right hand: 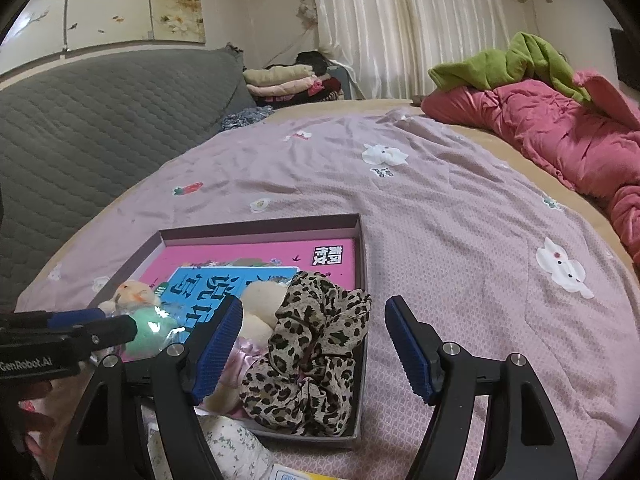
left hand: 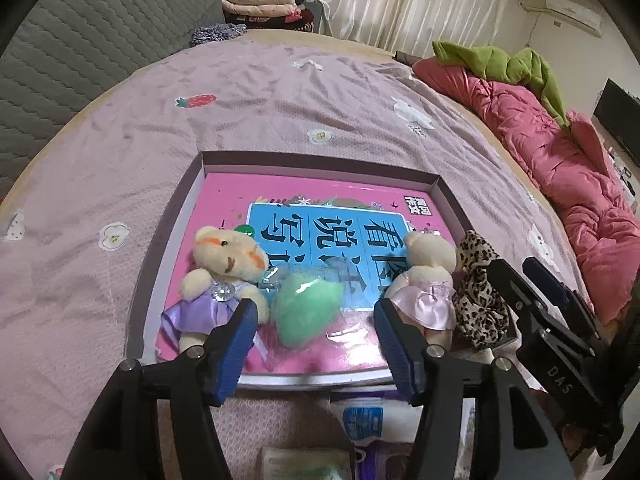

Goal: Organize soft objects
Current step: 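Open the left tool to release the green sponge on the book, then withdraw both open tools from the box toward the remaining soft items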

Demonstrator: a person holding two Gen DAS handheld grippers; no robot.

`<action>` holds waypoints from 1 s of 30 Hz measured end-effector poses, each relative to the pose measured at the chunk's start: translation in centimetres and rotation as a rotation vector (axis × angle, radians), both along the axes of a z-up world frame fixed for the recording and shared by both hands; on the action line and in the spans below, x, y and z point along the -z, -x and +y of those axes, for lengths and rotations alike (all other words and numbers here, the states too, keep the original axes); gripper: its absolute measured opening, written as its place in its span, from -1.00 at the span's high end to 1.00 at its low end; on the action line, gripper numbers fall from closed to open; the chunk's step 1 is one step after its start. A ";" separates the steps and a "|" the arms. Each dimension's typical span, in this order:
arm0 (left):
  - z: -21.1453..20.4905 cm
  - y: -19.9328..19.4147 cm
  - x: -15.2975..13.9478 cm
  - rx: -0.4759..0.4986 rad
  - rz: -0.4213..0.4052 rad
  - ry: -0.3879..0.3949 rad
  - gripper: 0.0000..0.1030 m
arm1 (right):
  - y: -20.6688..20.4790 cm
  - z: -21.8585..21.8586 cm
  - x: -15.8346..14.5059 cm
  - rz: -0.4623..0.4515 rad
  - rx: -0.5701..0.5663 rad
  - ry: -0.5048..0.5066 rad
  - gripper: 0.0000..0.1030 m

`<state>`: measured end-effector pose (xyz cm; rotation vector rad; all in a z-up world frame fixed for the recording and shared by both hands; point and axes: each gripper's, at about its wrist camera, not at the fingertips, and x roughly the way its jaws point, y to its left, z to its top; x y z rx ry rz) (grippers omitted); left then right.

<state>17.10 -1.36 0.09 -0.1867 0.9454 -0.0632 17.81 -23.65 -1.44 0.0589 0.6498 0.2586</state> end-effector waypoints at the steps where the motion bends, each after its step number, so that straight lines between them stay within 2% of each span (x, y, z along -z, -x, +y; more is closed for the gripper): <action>1: 0.1 0.2 -0.2 -0.002 0.000 0.004 -0.17 | 0.3 -0.1 -0.2 -0.010 -0.004 -0.010 -0.46; 9: 1.2 2.6 -1.3 0.006 -0.016 0.006 -0.18 | 1.6 0.0 -1.9 -0.085 -0.017 -0.016 -0.49; 17: 2.5 4.7 -1.4 -0.013 -0.016 0.015 -0.18 | 3.6 -1.5 -3.4 -0.138 0.022 -0.016 -0.50; 26: 2.5 6.4 -1.7 0.003 -0.024 0.027 -0.18 | 6.1 -2.6 -3.7 -0.103 0.060 -0.027 -0.50; 30: 2.8 7.3 -1.7 0.007 -0.026 0.028 -0.18 | 7.7 -2.7 -3.1 -0.058 0.065 -0.080 -0.50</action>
